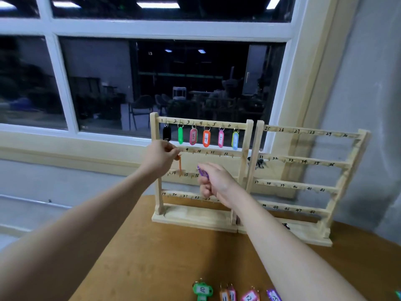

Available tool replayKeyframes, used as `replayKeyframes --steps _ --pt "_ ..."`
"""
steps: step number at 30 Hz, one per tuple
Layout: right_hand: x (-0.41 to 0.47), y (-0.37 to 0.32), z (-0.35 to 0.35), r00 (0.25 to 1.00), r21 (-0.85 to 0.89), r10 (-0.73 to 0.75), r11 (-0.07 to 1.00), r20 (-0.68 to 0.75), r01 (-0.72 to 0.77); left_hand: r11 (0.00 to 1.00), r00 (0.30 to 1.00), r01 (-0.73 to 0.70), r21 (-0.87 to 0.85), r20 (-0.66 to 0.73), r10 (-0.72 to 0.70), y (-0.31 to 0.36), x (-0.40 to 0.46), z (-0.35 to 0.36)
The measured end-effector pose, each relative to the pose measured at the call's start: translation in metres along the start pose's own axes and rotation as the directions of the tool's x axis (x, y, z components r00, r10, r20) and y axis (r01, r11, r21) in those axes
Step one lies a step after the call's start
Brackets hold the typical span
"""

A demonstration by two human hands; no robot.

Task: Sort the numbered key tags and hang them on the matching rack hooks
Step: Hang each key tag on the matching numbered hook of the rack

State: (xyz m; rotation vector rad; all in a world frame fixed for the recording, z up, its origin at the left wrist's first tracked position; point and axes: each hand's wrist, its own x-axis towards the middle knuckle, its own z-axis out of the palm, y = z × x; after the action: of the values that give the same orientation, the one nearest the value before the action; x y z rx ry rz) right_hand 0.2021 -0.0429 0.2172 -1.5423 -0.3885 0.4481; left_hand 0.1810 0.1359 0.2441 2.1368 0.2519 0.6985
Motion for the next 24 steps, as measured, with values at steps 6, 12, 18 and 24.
replayKeyframes --steps 6,12,18,24 --pt "0.015 -0.010 0.001 0.994 -0.062 -0.097 0.993 0.048 0.100 0.995 0.998 -0.004 0.097 -0.055 0.009 -0.003 0.015 0.006" --pt "0.028 -0.015 0.006 0.988 -0.077 -0.149 0.985 0.039 0.151 0.997 0.999 0.002 0.074 -0.049 0.002 -0.012 0.021 0.009" --pt "0.045 -0.016 0.021 0.975 -0.122 -0.212 0.972 -0.068 0.203 0.981 0.998 -0.042 0.191 -0.047 0.052 -0.018 0.027 0.009" --pt "0.052 -0.013 0.036 0.943 -0.124 -0.262 0.963 -0.204 0.240 0.976 0.995 -0.088 0.198 -0.023 0.095 -0.023 0.028 0.006"
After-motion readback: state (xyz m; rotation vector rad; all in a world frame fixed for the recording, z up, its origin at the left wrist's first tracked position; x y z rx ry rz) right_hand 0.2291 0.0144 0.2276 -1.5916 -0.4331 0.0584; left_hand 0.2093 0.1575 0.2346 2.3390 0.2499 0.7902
